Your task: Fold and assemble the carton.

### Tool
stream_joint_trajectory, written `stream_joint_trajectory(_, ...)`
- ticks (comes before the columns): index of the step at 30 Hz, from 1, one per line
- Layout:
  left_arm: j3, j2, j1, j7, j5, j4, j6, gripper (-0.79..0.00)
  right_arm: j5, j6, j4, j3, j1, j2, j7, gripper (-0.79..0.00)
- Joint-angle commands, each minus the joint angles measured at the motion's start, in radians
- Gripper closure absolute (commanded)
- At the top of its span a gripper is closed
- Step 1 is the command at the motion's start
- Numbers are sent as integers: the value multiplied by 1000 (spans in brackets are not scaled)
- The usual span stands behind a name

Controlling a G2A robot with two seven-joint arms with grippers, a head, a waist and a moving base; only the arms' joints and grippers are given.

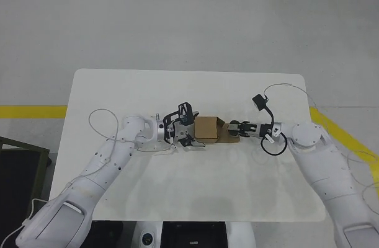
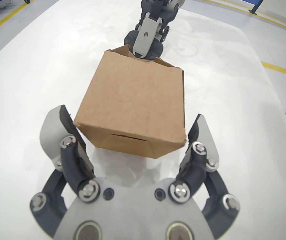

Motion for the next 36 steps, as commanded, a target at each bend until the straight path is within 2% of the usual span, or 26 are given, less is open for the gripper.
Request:
stream_joint_trajectory(1, -1, 0, 0, -4, -5, -2, -1, -785, 0, -3, 22, -14, 14, -5, -5, 0)
stream_joint_trajectory(14, -2, -5, 1, -15, -15, -4, -2, -785, 55, -59, 135, -120, 107, -52, 49, 0)
stream_joint_trajectory(36, -6, -8, 2, -15, -11, 0, -14, -785, 89, -105, 194, -199, 156, -95, 105, 0)
